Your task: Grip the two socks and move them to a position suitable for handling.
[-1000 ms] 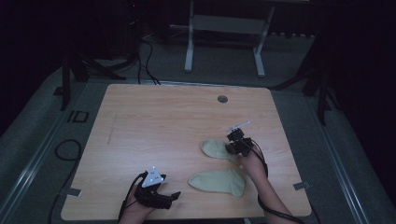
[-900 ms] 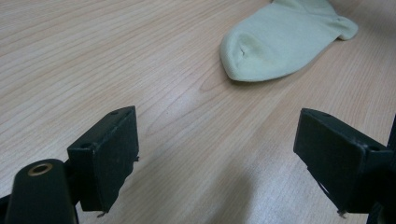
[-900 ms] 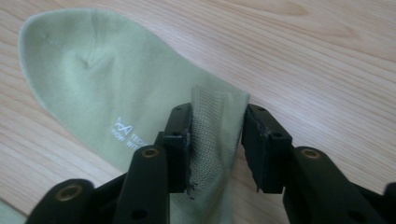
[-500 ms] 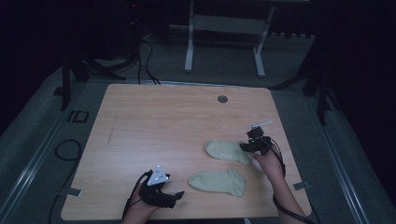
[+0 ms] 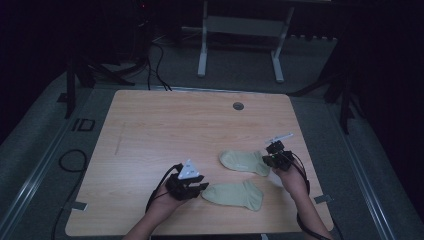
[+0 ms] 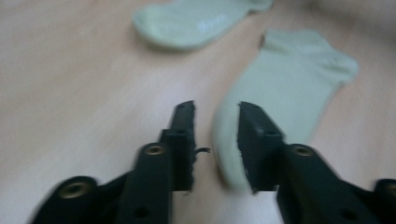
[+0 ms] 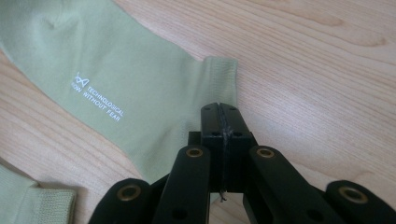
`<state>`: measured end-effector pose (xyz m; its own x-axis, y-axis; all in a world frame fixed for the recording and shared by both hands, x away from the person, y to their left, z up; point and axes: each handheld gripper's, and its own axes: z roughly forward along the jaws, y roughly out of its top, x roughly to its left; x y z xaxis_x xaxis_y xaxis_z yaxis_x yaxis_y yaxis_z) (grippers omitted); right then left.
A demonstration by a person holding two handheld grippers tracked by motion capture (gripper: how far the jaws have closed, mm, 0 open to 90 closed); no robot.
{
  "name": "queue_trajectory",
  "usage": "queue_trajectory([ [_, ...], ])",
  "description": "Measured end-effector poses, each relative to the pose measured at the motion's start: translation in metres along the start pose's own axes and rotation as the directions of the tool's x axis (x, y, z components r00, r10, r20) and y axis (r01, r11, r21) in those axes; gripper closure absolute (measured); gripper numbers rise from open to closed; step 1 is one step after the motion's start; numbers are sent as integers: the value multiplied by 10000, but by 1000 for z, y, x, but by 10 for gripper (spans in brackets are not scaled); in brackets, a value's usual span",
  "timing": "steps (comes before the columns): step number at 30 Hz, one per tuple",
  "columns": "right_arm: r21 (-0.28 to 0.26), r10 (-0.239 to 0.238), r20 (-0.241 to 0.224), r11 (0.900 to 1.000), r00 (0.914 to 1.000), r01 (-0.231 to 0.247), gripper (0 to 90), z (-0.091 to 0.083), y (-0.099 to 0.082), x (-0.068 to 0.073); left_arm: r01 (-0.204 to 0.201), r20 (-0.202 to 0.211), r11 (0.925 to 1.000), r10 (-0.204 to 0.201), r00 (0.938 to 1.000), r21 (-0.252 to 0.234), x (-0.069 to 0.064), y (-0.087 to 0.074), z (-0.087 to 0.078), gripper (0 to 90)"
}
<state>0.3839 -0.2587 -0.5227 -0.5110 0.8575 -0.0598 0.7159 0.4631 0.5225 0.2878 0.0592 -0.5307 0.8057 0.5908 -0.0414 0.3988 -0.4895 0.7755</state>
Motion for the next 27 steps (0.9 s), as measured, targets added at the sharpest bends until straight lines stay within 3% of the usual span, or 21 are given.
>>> queue_trajectory([
  [6,-58,77,1,10000,10000,-77,897,3,0,-1,-517,-34,9983,518,9987,267,5,46,34,870],
  [7,-58,77,1,10000,10000,-77,897,3,0,-1,-517,-34,9983,518,9987,267,5,46,34,875],
  [8,-66,83,-4,9999,10000,-84,897,3,-1,-2,-478,-145,9983,483,9987,342,8,56,46,875],
  [13,-96,190,37,9998,9998,-189,893,8,-3,-6,-453,-484,9968,486,9976,664,15,74,79,890],
  [19,59,180,-106,9998,9998,-180,888,17,-5,-7,-320,-930,9856,480,9945,1660,28,70,111,890],
  [21,33,124,-125,9999,9998,-124,888,18,-5,-5,-90,-948,9828,270,9951,1846,33,65,115,890],
  [23,24,67,-127,10000,9999,-67,878,19,-4,-4,91,-953,9860,69,9954,1663,36,60,113,890],
  [27,29,2,-287,10000,9996,-1,864,20,-3,-1,299,-1073,9856,-120,9942,1666,40,53,105,891],
])
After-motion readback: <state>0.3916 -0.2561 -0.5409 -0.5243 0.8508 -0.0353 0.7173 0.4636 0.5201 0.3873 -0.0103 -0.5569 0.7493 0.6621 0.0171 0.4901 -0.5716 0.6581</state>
